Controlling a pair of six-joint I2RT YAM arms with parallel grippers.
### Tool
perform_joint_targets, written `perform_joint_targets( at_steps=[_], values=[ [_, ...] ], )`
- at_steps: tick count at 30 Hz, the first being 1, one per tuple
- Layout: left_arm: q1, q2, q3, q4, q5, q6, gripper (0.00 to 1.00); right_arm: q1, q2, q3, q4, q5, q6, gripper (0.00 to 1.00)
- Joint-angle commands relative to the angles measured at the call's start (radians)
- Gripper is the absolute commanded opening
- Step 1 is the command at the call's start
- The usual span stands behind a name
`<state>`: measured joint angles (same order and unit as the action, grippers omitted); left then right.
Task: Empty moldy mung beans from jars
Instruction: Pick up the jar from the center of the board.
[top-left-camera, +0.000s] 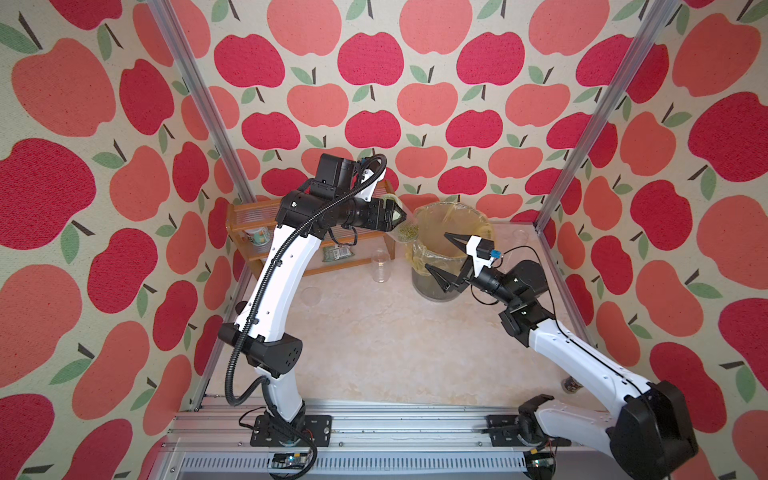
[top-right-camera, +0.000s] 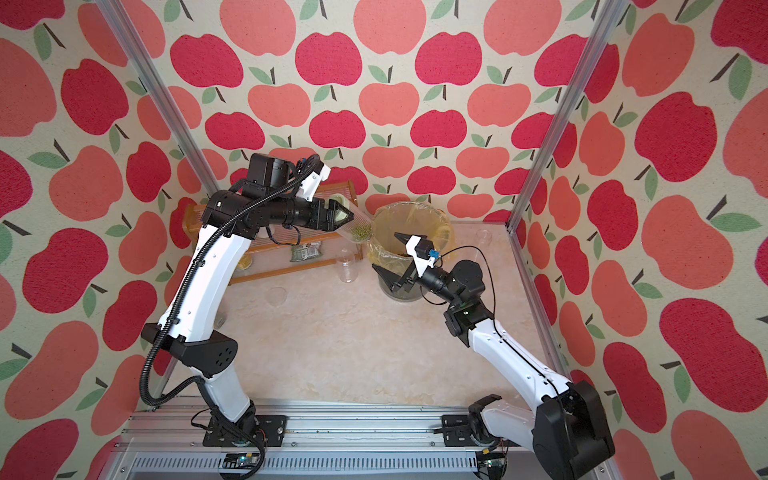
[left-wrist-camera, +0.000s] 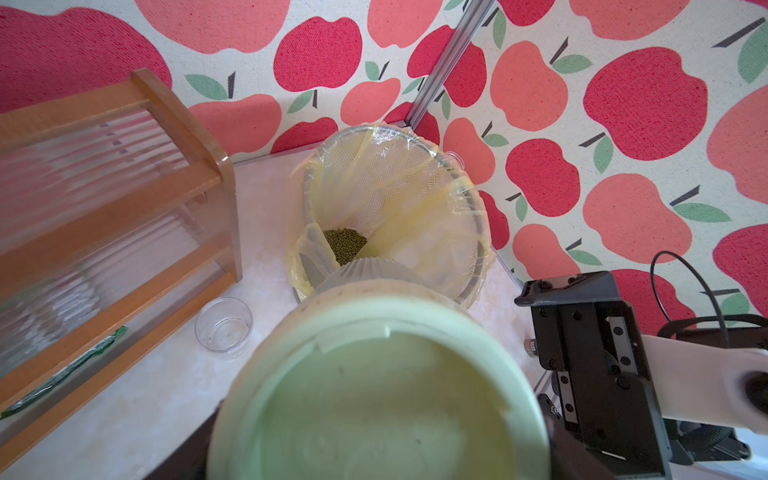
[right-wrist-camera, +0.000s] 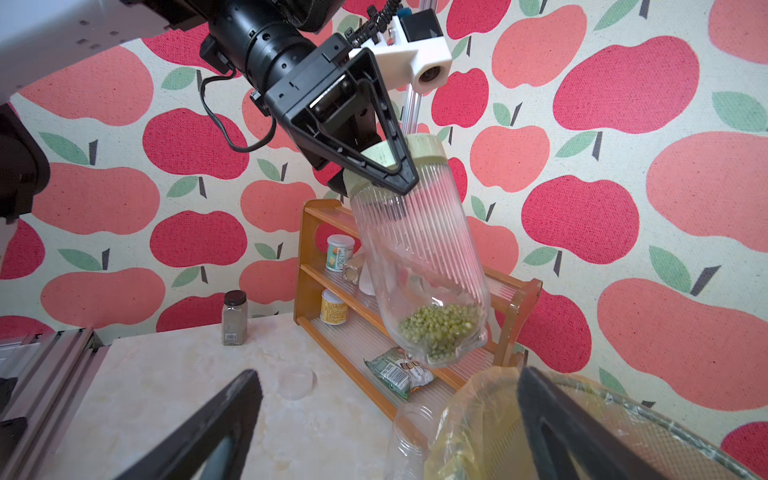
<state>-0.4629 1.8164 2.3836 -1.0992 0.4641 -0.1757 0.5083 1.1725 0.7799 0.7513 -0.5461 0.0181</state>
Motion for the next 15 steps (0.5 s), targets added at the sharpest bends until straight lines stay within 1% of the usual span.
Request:
perform_joint_targets(
  at_steps=[1,6,15],
  values=[
    [-0.014,-0.011,0.058,0.040,0.062,-0.024,0.51,-0.025,0.020,0.033,0.041,-0.038,-0.009,0.99],
    [-0.029,-0.021,0.053,0.039,0.067,-0.019,0.51,-0.065,0.037,0.036,0.053,-0.076,0.010,0.99],
    [-0.041,-0.032,0.053,0.061,0.119,-0.034,0.50,-0.068,0.052,0.068,0.013,-0.116,-0.015,0.99]
  ],
)
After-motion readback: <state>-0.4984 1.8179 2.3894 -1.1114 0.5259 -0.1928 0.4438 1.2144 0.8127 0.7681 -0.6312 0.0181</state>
